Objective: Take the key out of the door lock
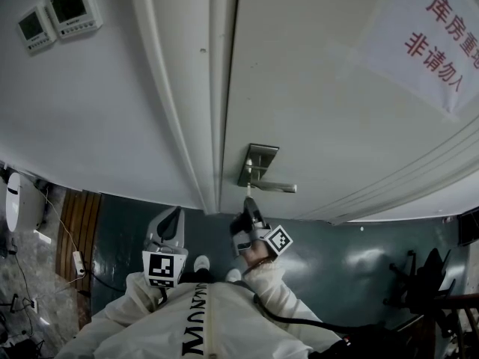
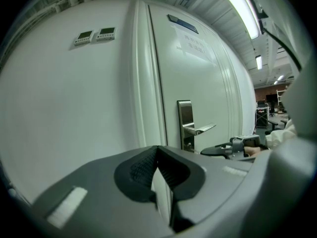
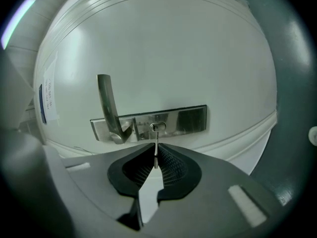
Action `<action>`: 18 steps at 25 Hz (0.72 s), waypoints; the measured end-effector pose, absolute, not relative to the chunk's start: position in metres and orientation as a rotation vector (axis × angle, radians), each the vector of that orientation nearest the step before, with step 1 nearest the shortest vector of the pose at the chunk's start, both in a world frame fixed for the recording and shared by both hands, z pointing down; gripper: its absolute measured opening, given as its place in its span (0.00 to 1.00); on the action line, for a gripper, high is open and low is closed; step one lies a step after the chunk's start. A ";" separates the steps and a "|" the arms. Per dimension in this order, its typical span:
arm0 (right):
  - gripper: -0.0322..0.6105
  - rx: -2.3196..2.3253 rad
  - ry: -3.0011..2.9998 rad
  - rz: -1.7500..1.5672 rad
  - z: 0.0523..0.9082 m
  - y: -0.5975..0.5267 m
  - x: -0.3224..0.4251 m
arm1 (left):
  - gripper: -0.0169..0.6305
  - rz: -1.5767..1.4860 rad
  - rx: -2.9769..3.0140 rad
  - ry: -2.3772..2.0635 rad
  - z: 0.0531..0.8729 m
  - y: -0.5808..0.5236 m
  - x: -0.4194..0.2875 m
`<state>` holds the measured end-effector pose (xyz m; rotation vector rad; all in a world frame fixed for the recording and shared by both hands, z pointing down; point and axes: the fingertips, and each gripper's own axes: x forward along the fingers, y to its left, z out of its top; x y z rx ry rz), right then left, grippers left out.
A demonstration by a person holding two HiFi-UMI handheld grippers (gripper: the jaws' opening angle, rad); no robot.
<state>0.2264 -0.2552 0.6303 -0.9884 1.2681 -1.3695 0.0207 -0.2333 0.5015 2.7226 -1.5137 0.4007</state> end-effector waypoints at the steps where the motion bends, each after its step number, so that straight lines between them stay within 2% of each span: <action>1: 0.09 -0.992 1.285 -1.378 0.632 -0.248 0.222 | 0.03 0.399 2.726 -1.507 0.502 -0.233 0.022; 18: 0.09 -1.367 1.792 -1.173 0.594 -0.208 0.219 | 0.03 0.383 2.780 -1.414 0.506 -0.228 0.046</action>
